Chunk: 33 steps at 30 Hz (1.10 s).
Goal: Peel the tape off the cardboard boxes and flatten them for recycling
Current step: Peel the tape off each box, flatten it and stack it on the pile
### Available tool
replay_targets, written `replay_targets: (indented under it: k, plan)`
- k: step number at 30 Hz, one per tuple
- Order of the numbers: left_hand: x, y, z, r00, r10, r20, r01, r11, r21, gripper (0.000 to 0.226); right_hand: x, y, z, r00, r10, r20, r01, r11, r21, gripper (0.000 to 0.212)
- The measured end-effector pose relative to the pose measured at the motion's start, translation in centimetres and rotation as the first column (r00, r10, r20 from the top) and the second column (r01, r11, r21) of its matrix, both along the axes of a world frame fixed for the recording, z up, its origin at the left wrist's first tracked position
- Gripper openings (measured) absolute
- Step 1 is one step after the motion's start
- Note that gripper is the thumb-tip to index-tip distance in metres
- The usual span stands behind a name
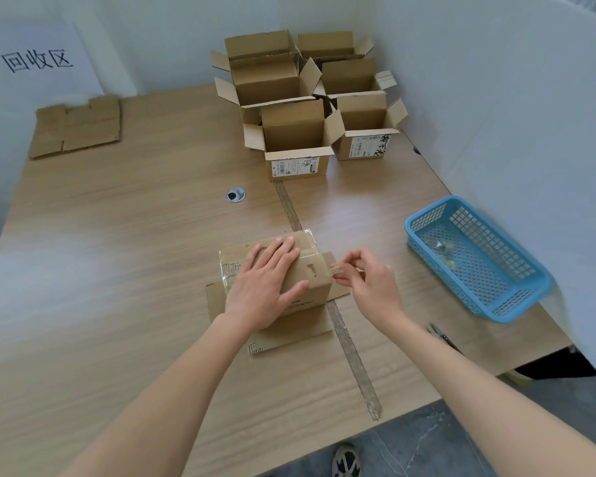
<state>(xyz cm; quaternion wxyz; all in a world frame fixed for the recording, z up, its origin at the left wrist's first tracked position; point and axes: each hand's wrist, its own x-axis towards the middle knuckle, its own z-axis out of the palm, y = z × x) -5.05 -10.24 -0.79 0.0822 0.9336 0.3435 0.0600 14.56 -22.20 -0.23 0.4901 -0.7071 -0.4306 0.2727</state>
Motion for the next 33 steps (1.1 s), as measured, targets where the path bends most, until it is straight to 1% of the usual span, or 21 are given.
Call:
replay_targets:
  k: [1, 2, 3, 5, 6, 8, 10, 12, 14, 15, 16, 17, 19, 20, 22, 24, 27, 29, 30, 31, 33]
  plan:
    - [0.0, 0.0, 0.0, 1.000, 0.000, -0.001, 0.000, 1.000, 0.004, 0.071, -0.2, 0.6, 0.1, 0.999, -0.025, -0.037, 0.025, 1.000, 0.013, 0.008]
    - [-0.1, 0.0, 0.0, 1.000, -0.003, -0.001, 0.003, 1.000, 0.007, 0.069, -0.4, 0.9, 0.2, 1.000, -0.025, -0.010, 0.025, 1.000, 0.014, 0.007]
    - [-0.1, -0.1, 0.0, 1.000, -0.007, 0.002, 0.007, 1.000, 0.007, 0.068, -0.5, 0.9, 0.2, 0.999, -0.008, 0.050, 0.007, 1.000, 0.012, 0.009]
    - [-0.2, -0.1, -0.1, 1.000, -0.011, 0.013, 0.011, 1.000, 0.008, 0.068, -0.6, 0.5, 0.3, 0.974, 0.058, 0.220, -0.061, 0.998, 0.006, 0.021]
    - [-0.2, -0.1, -0.1, 1.000, -0.015, 0.020, 0.015, 1.000, 0.006, 0.068, -0.4, 0.1, 0.3, 0.958, 0.097, 0.271, -0.101, 0.995, -0.001, 0.025]
    - [-0.2, 0.0, -0.1, 0.999, -0.032, 0.036, 0.032, 0.999, 0.004, 0.070, -0.1, -0.3, 0.5, 0.945, 0.175, 0.276, -0.173, 0.984, -0.032, 0.028]
    - [-0.3, 0.1, -0.1, 0.998, -0.055, 0.042, 0.054, 0.998, 0.010, 0.072, 0.2, -0.3, 0.7, 0.946, 0.206, 0.249, -0.197, 0.978, -0.063, 0.034]
    - [-0.5, 0.2, 0.1, 0.996, -0.072, 0.047, 0.072, 0.997, 0.004, 0.072, 0.3, 0.1, 1.1, 0.927, 0.211, 0.309, -0.197, 0.978, -0.073, 0.023]
    - [-0.8, 0.3, 0.2, 0.994, -0.094, 0.052, 0.094, 0.996, -0.001, 0.071, 0.7, 0.8, 1.7, 0.893, 0.275, 0.355, -0.252, 0.961, -0.110, 0.009]
    - [-0.9, 0.4, 0.2, 0.992, -0.113, 0.056, 0.113, 0.994, -0.005, 0.070, 1.2, 1.2, 2.1, 0.880, 0.301, 0.367, -0.270, 0.953, -0.135, 0.006]
    - [-1.1, 0.4, 0.3, 0.989, -0.134, 0.061, 0.134, 0.991, -0.010, 0.070, 1.8, 1.7, 2.5, 0.873, 0.291, 0.392, -0.254, 0.956, -0.146, 0.005]
    - [-1.2, 0.5, 0.3, 0.986, -0.153, 0.067, 0.155, 0.988, -0.014, 0.069, 2.5, 2.3, 2.8, 0.877, 0.231, 0.422, -0.193, 0.972, -0.131, 0.005]
    - [-1.6, 0.6, 0.3, 0.977, -0.199, 0.083, 0.201, 0.980, -0.015, 0.067, 3.5, 3.1, 3.2, 0.890, 0.059, 0.453, -0.027, 0.997, -0.076, 0.006]
    - [-1.8, 0.6, 0.2, 0.971, -0.223, 0.091, 0.225, 0.974, -0.014, 0.065, 3.5, 3.4, 3.3, 0.886, 0.049, 0.461, -0.009, 0.996, -0.088, 0.009]
    - [-2.2, 0.9, 0.2, 0.957, -0.271, 0.104, 0.275, 0.961, -0.024, 0.064, 2.5, 3.4, 2.7, 0.874, 0.197, 0.443, -0.132, 0.976, -0.172, 0.016]
    - [-2.5, 1.4, 0.4, 0.944, -0.308, 0.116, 0.314, 0.949, -0.033, 0.063, 1.3, 2.9, 1.9, 0.878, 0.291, 0.380, -0.242, 0.955, -0.170, 0.020]
    - [-2.9, 2.1, 0.7, 0.932, -0.334, 0.142, 0.344, 0.938, -0.048, 0.059, 0.7, 2.0, 1.4, 0.932, 0.274, 0.237, -0.248, 0.960, -0.134, 0.032]
    - [-3.1, 2.5, 0.9, 0.932, -0.328, 0.154, 0.341, 0.937, -0.070, 0.055, 0.6, 1.6, 1.4, 0.935, 0.267, 0.235, -0.240, 0.961, -0.139, 0.044]
    - [-3.2, 2.7, 0.9, 0.933, -0.327, 0.148, 0.341, 0.937, -0.080, 0.053, 0.5, 1.6, 1.4, 0.937, 0.252, 0.241, -0.227, 0.966, -0.127, 0.041]
    - [-3.3, 2.8, 0.9, 0.934, -0.329, 0.142, 0.343, 0.935, -0.088, 0.051, 0.2, 1.8, 1.4, 0.943, 0.236, 0.236, -0.217, 0.970, -0.105, 0.030]
    - [-3.4, 3.0, 0.9, 0.930, -0.339, 0.140, 0.353, 0.931, -0.088, 0.050, -0.2, 2.3, 1.6, 0.926, 0.256, 0.279, -0.239, 0.967, -0.092, 0.009]
